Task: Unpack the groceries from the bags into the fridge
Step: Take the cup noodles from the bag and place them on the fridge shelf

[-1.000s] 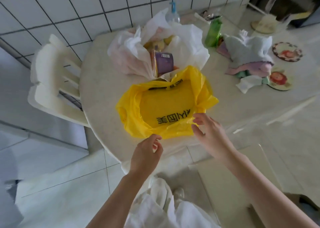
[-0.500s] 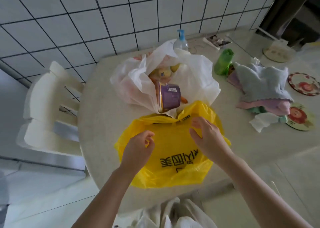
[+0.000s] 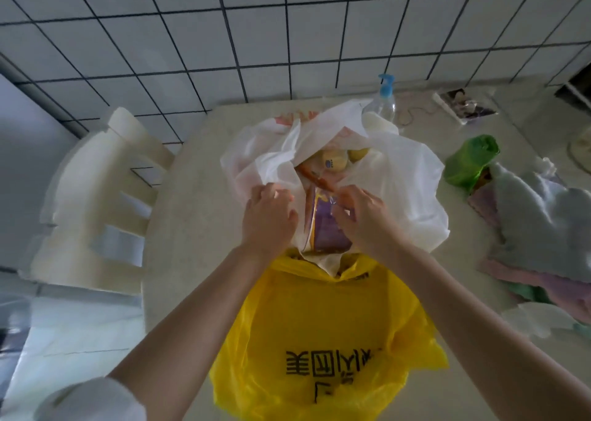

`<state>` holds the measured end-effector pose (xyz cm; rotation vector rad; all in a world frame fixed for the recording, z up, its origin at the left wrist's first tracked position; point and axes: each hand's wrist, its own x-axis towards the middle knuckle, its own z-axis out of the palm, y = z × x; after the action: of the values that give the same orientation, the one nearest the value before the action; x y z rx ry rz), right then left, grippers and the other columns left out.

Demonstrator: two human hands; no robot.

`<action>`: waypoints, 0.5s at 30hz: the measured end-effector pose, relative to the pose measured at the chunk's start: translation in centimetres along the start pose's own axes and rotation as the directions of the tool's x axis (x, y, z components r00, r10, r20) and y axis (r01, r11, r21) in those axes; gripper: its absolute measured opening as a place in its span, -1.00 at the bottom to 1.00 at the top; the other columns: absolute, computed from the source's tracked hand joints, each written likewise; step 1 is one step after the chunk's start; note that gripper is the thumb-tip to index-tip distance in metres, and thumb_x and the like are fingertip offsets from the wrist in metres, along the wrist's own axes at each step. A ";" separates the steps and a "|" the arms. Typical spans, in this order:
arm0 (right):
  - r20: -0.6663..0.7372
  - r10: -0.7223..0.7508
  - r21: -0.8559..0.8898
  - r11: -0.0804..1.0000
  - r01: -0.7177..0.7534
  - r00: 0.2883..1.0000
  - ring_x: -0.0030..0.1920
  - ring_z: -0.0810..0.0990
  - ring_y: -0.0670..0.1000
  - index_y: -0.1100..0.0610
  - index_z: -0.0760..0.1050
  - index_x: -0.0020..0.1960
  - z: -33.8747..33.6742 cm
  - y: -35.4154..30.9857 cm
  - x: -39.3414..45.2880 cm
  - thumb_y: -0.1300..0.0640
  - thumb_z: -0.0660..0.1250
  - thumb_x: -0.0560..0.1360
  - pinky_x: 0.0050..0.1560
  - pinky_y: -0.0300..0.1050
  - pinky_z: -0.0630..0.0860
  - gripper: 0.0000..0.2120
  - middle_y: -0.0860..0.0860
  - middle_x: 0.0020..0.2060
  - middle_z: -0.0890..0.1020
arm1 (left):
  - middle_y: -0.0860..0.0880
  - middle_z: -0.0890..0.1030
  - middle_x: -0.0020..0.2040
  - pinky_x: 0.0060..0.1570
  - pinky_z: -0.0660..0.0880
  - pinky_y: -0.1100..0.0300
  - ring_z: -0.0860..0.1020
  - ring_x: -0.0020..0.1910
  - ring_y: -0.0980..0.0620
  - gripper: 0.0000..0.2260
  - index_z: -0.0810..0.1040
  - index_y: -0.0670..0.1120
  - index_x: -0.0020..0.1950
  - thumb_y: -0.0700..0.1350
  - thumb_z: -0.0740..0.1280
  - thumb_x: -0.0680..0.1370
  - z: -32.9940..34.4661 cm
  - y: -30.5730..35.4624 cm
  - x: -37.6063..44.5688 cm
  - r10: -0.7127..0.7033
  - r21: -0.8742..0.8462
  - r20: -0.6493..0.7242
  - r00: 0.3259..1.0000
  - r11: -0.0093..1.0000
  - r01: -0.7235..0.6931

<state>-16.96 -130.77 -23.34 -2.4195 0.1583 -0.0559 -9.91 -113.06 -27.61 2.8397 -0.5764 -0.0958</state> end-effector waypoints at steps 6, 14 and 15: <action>0.169 -0.119 -0.140 0.980 0.143 0.978 0.18 0.47 0.18 0.17 0.34 0.33 2.3 1.9 9.2 0.12 0.26 0.56 0.08 -0.03 0.42 -0.64 0.15 0.19 0.49 | -0.09 -0.04 0.58 0.42 0.12 -0.16 -0.02 0.51 -0.35 -0.37 0.05 0.04 0.54 0.20 0.21 0.56 1.6 1.7 3.6 -0.384 -0.047 0.079 0.920 0.920 0.388; 0.445 -0.340 -0.455 0.711 0.537 0.828 0.50 0.07 0.26 -0.06 0.00 0.54 6.8 2.8 17.6 0.29 0.23 0.50 0.38 0.15 0.28 -0.27 0.09 0.53 0.08 | -0.07 -0.30 0.56 0.14 0.48 -0.06 0.35 0.32 -0.32 0.00 -0.21 0.01 0.55 0.01 0.49 0.41 4.9 0.1 5.7 -0.592 -0.126 -0.038 0.805 0.802 0.584; 0.473 -0.355 -0.456 0.685 0.569 0.807 0.50 0.07 0.27 -0.08 -0.01 0.55 7.3 2.7 18.1 0.31 0.24 0.48 0.39 0.14 0.26 -0.24 0.10 0.54 0.06 | -0.02 -0.32 0.56 0.02 0.53 -0.03 0.44 0.21 -0.28 -0.01 -0.21 0.03 0.55 -0.04 0.49 0.42 5.0 -0.3 5.6 -0.585 -0.168 -0.046 0.809 0.803 0.571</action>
<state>1.32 -130.34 -30.70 -2.9686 -0.7352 0.2267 -5.21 -116.10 -32.58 2.7469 0.3313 -0.1008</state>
